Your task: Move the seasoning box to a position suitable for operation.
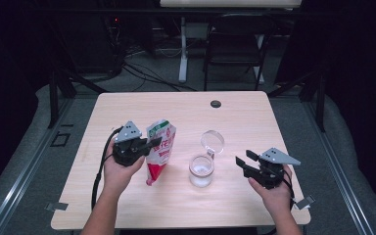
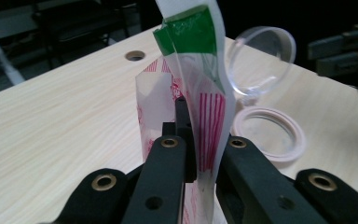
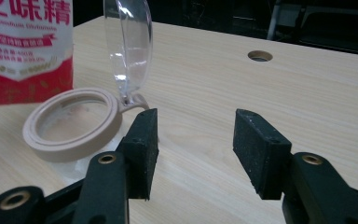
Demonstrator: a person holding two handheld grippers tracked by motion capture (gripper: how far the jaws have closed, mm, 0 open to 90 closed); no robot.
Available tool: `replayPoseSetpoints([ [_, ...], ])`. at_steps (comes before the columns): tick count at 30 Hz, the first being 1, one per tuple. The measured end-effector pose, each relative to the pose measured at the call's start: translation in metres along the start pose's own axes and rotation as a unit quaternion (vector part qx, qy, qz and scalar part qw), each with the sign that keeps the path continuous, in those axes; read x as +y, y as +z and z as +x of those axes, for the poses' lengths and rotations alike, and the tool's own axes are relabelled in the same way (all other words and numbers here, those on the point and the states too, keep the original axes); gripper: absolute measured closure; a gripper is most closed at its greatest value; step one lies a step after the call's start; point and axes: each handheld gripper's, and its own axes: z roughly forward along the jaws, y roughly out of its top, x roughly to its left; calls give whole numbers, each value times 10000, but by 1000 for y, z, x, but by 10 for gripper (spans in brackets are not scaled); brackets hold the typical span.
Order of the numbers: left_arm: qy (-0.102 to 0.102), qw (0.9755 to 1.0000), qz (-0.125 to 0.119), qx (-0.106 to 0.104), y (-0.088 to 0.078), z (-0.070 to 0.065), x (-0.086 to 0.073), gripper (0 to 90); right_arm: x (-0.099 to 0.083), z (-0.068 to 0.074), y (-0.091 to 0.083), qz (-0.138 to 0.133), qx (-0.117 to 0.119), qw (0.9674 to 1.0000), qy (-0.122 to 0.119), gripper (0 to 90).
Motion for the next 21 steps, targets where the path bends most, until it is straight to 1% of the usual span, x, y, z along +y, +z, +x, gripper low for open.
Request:
replayPoseSetpoints([
  [2, 100, 9997, 97, -177, 4, -1, -4, 900, 3, 1, 0, 24, 155, 9999, 68, 573],
  [3, 157, 9993, 191, -290, 6, -1, -7, 900, 4, 1, 0, 52, 216, 9997, 83, 594],
  [4, 192, 9988, 228, -401, 8, -2, -9, 900, 6, 2, 1, 75, 270, 9996, 41, 617],
  [6, 258, 9983, 231, -464, 7, -2, -11, 900, 9, 5, 2, 112, 402, 9991, 8, 643],
  [7, 258, 9983, 231, -464, 7, -2, -11, 900, 9, 5, 2, 112, 402, 9991, 8, 643],
  [8, 275, 9984, 251, -425, 3, -2, -12, 900, 12, 8, 2, 86, 481, 9988, -68, 680],
  [9, 266, 9984, 258, -429, 2, -1, -14, 900, 14, 10, 1, 71, 537, 9985, -122, 693],
  [12, 169, 9983, 285, -489, -2, 3, -20, 900, 21, 16, 1, -16, 711, 9974, -148, 728],
  [13, 169, 9983, 285, -489, -2, 3, -20, 900, 21, 16, 1, -16, 711, 9974, -148, 728],
  [14, 75, 9985, 319, -445, -4, 5, -26, 900, 27, 21, 1, -62, 849, 9962, -181, 753],
  [16, -19, 9985, 342, -419, -5, 5, -31, 898, 32, 28, 4, -65, 1011, 9946, -221, 765],
  [18, -49, 9986, 438, -301, -6, 4, -34, 896, 37, 35, 9, -38, 1154, 9929, -277, 765],
  [19, -49, 9986, 438, -301, -6, 4, -34, 893, 37, 35, 9, -38, 1154, 9929, -277, 765],
  [20, -28, 9984, 524, -208, -7, 0, -37, 892, 42, 45, 14, -2, 1355, 9901, -355, 765],
  [21, -30, 9983, 551, -169, -7, -1, -39, 891, 44, 48, 16, 26, 1417, 9891, -400, 763],
])
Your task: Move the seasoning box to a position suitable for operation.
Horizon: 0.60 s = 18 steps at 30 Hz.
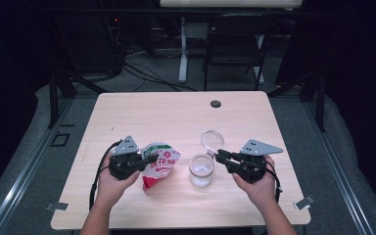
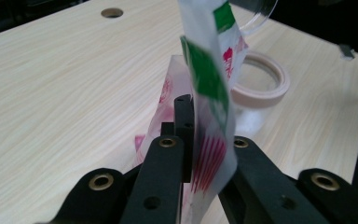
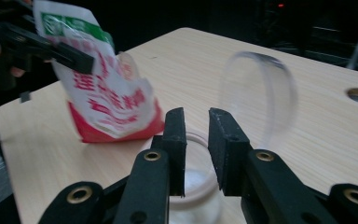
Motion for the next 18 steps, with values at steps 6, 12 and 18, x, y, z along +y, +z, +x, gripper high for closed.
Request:
replayPoseSetpoints([
  [6, -163, 9998, -112, 48, -3, -4, -10, 886, 15, 15, 22, 202, 416, 9985, -276, 743],
  [12, -305, 9991, -279, 123, -7, -12, -20, 883, 35, 33, 63, 457, 916, 9931, -575, 728],
  [18, -330, 9988, -322, 134, -5, -22, -24, 873, 32, 47, 85, 506, 1240, 9881, -763, 686],
])
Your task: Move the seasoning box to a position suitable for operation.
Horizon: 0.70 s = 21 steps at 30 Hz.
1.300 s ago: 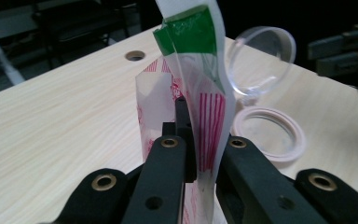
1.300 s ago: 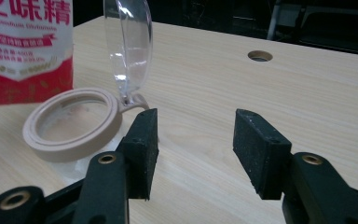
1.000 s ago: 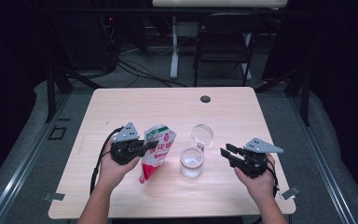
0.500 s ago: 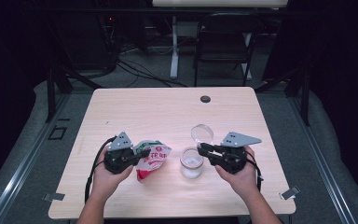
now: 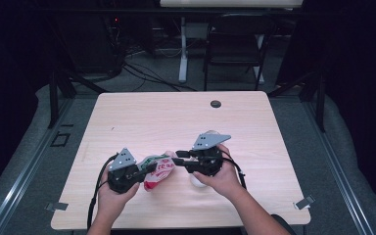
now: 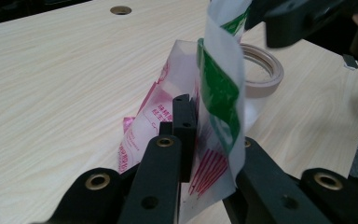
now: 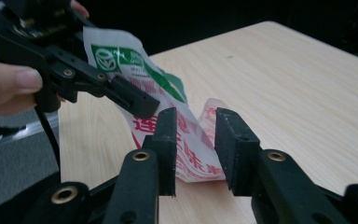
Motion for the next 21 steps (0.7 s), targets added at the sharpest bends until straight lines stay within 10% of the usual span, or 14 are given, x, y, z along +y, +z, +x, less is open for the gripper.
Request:
replayPoseSetpoints([
  [8, -16, 10000, 10, 94, 4, -8, -6, 847, -5, 1, 14, 199, 95, 9997, -81, 761],
  [21, -309, 9993, 153, 139, 22, 6, -29, 485, -9, -1, 13, 298, 111, 9994, -98, 897],
])
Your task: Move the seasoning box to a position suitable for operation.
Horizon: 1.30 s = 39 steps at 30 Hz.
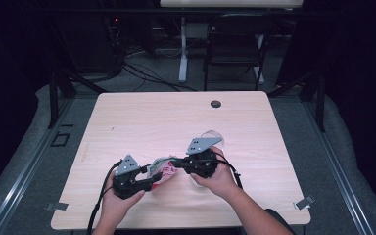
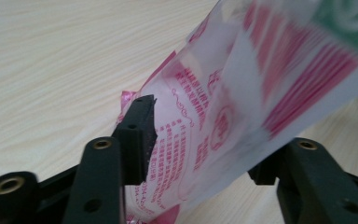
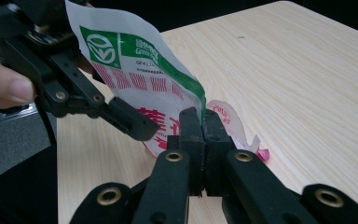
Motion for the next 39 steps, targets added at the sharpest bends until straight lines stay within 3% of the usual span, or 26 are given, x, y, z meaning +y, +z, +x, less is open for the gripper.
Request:
replayPoseSetpoints([
  [8, -122, 9997, 103, 161, 15, 8, -15, 378, 0, 0, 0, 7, -15, 10000, -17, 891],
  [11, -255, 9995, 125, 103, 18, 11, -19, 366, 0, 0, 0, 8, -12, 10000, -21, 888],
  [31, -168, 9992, 303, 217, 34, 15, -27, 291, -3, 2, 2, -33, -27, 10000, 7, 868],
  [39, 33, 9985, 477, 276, 46, 16, -31, 270, -4, 1, 2, 25, -52, 10000, -16, 861],
])
